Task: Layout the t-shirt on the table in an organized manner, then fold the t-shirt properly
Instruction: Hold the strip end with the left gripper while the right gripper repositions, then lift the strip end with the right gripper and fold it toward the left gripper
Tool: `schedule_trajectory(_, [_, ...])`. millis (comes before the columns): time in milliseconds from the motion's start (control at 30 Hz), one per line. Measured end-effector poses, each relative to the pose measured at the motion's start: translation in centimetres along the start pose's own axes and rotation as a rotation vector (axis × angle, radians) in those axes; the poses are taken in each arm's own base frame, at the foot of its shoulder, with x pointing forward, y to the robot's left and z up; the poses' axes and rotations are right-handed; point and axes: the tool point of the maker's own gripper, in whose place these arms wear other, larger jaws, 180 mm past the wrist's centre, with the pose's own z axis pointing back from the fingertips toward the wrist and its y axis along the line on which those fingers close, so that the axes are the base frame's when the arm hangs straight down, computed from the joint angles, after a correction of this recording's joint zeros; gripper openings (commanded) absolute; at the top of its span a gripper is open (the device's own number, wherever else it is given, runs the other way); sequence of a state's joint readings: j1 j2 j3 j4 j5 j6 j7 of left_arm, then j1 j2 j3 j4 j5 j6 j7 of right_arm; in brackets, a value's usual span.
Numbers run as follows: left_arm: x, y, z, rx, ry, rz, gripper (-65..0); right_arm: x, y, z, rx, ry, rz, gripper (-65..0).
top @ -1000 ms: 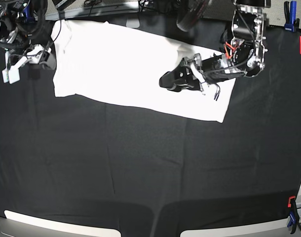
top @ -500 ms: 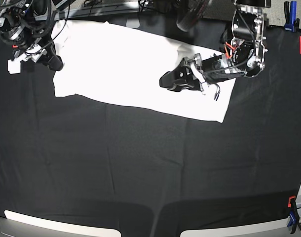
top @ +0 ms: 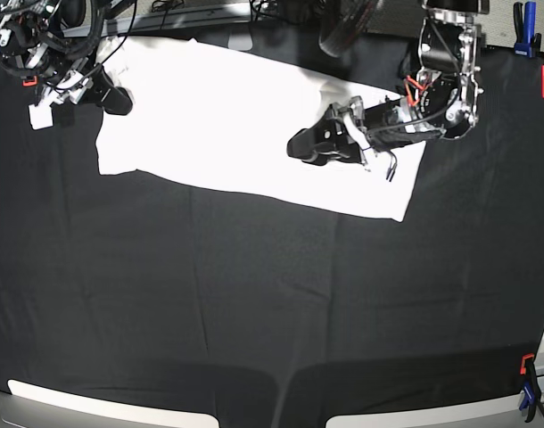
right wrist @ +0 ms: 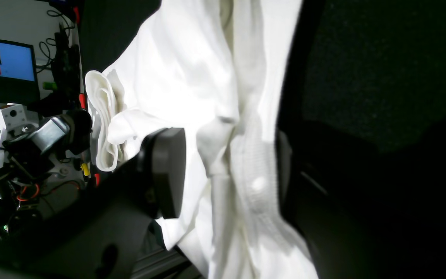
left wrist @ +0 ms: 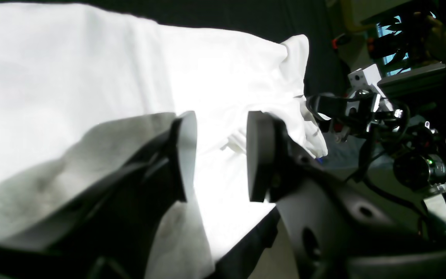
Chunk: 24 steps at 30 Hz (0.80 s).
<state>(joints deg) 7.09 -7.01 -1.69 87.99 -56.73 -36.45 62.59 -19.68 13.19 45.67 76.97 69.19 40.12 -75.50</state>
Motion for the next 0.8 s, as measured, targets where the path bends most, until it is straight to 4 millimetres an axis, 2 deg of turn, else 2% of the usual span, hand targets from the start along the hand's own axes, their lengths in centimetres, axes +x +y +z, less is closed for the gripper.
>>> schedule_trajectory(167, [0.0, 0.0, 0.0, 0.0, -0.001, 0.0, -45.1, -0.9, 1.2, -1.6, 0.039, 0.06, 0.028, -36.7])
schedule_trajectory(433, [0.0, 0.0, 0.0, 0.0, 0.0, 0.0, -45.1, -2.0, 4.2, -5.2, 0.129, 0.123, 0.087, -37.6])
schedule_trajectory(533, [0.0, 0.0, 0.0, 0.0, 0.0, 0.0, -45.1, -2.0, 4.2, -6.0, 0.111, 0.163, 0.128, -46.8])
schedule_trajectory(633, [0.0, 0.0, 0.0, 0.0, 0.0, 0.0, -45.1, -1.8, 4.0, -6.4, 0.084, 0.192, 0.161, -64.1])
schedule_trajectory(800, [0.0, 0.0, 0.0, 0.0, 0.0, 0.0, -45.1, -0.1, 4.3, -6.6, 0.087, 0.169, 0.182, -65.0])
